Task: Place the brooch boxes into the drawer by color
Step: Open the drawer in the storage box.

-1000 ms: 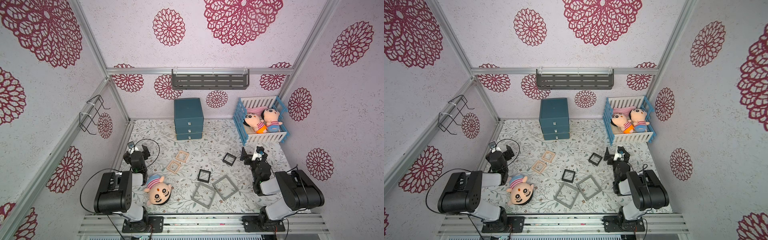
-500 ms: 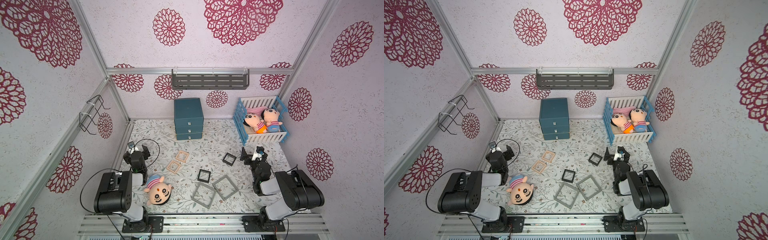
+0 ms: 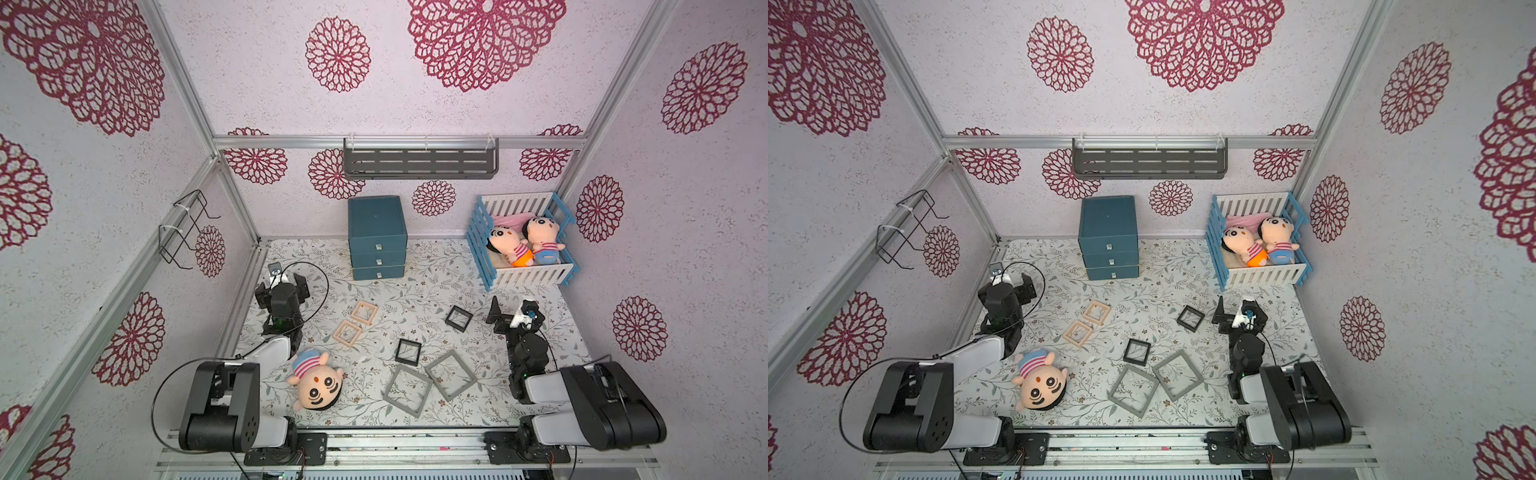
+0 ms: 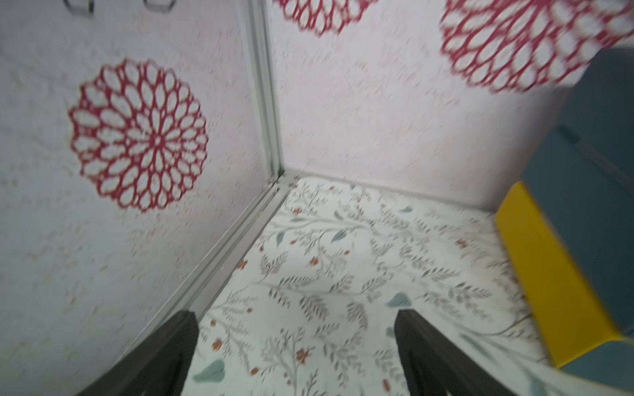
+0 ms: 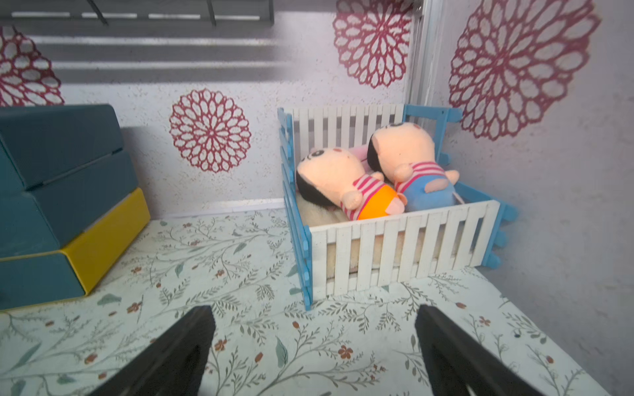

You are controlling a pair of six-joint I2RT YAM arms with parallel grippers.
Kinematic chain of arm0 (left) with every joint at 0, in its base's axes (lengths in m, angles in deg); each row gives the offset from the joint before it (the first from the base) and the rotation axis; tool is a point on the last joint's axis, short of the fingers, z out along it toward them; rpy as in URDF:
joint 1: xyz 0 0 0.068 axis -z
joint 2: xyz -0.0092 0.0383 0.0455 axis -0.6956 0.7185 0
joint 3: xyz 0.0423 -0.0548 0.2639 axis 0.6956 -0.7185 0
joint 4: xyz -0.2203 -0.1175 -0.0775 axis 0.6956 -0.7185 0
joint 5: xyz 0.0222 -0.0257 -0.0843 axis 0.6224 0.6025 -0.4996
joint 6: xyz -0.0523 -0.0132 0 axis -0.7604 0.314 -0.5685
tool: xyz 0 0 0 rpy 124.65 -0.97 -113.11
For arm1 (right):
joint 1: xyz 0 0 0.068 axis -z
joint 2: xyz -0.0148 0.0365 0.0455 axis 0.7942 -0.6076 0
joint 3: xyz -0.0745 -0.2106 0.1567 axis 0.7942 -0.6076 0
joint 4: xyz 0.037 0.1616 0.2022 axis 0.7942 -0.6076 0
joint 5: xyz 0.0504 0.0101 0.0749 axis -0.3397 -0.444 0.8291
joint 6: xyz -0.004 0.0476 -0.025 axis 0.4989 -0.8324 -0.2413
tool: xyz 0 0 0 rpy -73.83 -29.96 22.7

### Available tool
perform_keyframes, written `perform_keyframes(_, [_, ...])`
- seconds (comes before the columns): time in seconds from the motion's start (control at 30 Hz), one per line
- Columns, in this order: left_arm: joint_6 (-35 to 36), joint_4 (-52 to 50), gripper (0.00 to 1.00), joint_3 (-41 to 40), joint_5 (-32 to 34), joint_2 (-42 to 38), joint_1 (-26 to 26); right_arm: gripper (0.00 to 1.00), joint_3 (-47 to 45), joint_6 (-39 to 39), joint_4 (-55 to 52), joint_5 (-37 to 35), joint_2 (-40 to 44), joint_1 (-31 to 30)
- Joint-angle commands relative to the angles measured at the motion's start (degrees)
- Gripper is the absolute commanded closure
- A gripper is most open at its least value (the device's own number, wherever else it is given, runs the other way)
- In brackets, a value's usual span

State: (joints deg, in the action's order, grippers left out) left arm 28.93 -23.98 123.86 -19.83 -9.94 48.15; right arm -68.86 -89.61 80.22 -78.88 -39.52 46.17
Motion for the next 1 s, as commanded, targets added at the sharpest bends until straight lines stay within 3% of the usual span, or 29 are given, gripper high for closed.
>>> perform_keyframes(0.0, [-0.4,-9.8,0.03,6.5,2.4,-3.9,2.4,0.01,4.1,1.6,-2.8,-4.0,7.0,-1.9])
perform_keyframes(0.1, [1.1,-16.5,0.03,15.7,4.1,-5.3,5.3,0.01,13.8,6.3,-10.2,-4.6,12.4,-6.7])
perform_keyframes(0.17, [0.4,-21.3,0.03,23.0,5.1,-5.6,6.5,0.01,24.3,5.4,-18.6,-5.9,14.6,-10.3])
perform_keyframes(0.2, [-2.4,-25.1,0.03,27.9,6.4,-4.8,6.7,0.01,30.5,0.1,-25.0,-6.6,14.8,-11.0])
perform_keyframes(0.23, [-8.7,-34.0,0.03,34.6,7.4,-3.3,6.7,0.01,36.8,-10.2,-35.3,-8.4,14.3,-10.8])
perform_keyframes(0.3, [-25.2,-57.9,0.03,47.9,4.3,0.3,4.5,0.01,48.2,-32.5,-61.9,-9.8,13.8,-8.9])
perform_keyframes(0.33, [-32.3,-64.7,0.03,51.3,-1.1,2.2,2.0,0.01,49.3,-39.4,-67.3,-11.4,14.2,-8.7])
perform_keyframes(0.37, [-34.0,-62.8,0.03,51.2,-13.5,3.4,-1.4,0.01,47.7,-41.6,-65.9,-7.7,14.9,-8.0])
perform_keyframes(0.4, [-37.7,-60.4,0.03,50.9,-25.8,5.0,-5.3,0.01,46.0,-40.7,-61.4,1.6,14.7,-6.5])
perform_keyframes(0.43, [-41.6,-60.9,0.0,51.5,-30.0,6.9,-7.0,0.01,48.5,-42.4,-65.6,5.2,12.5,-6.2])
perform_keyframes(0.57, [-44.9,-65.3,0.05,56.1,-34.7,12.2,-7.3,0.01,63.7,-45.7,-87.6,10.8,-0.4,-9.6])
perform_keyframes(0.73, [-46.9,-65.9,0.11,62.4,-44.7,19.8,-7.5,0.03,66.8,-51.5,-86.9,16.9,-8.4,-16.1])
perform_keyframes(0.83, [-48.7,-62.0,0.15,64.7,-52.1,24.3,-7.3,0.04,65.1,-57.4,-78.5,21.9,-11.6,-18.7])
perform_keyframes(0.97, [-49.4,-60.1,0.28,70.2,-59.0,31.4,-6.2,0.15,63.7,-67.4,-65.3,29.7,-17.8,-21.3])
